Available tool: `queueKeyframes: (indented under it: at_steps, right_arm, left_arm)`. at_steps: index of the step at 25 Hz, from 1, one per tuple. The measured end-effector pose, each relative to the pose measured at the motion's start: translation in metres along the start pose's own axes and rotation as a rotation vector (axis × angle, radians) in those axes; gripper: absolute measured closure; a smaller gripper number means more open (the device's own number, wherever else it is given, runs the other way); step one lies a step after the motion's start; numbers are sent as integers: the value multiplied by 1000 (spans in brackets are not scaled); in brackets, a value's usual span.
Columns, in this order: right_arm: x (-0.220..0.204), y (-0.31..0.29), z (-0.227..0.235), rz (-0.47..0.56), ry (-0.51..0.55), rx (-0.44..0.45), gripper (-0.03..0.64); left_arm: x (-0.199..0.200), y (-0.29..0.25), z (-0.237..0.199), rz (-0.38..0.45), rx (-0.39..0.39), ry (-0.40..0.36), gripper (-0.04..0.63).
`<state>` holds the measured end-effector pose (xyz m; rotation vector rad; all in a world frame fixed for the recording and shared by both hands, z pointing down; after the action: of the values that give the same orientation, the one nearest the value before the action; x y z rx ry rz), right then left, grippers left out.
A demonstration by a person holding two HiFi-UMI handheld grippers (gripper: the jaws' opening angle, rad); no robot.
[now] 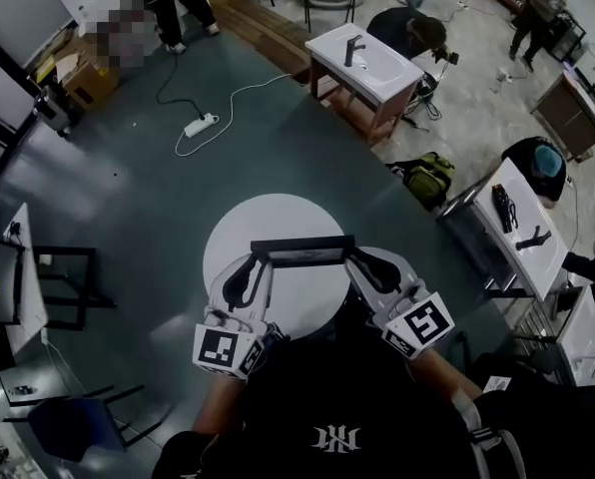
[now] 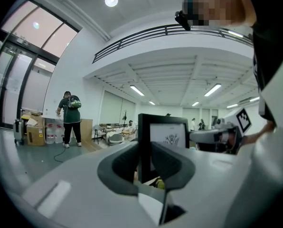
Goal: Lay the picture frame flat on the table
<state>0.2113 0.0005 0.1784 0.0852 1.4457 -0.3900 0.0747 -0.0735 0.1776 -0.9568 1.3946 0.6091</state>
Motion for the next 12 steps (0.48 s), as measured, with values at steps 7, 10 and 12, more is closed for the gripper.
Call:
queueKeyframes:
  at_steps: [7,10,12]
  right_arm:
    - [0,-29,64,-24,19,91,571]
    - [-10,-49,70,-59,14,164,571]
    - [-18,-64,70,-85,10,217,571]
  left_arm:
    - [-8,-51,2,-5,100,43,515]
    - [-20,-53,-8,-26,165,71,515]
    - [-29,-52,-17,-44,214,89,515]
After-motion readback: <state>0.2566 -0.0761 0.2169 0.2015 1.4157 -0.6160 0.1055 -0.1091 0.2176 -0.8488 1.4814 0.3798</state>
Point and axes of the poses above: the fingertips, and each gripper's own axes: y backward along the fingers, z to its right, x out of its top, the point moved 1 cm from there along y, backward along the fingers, and after that the axes turned 4 degrees about -z, right-handed, at the moved point
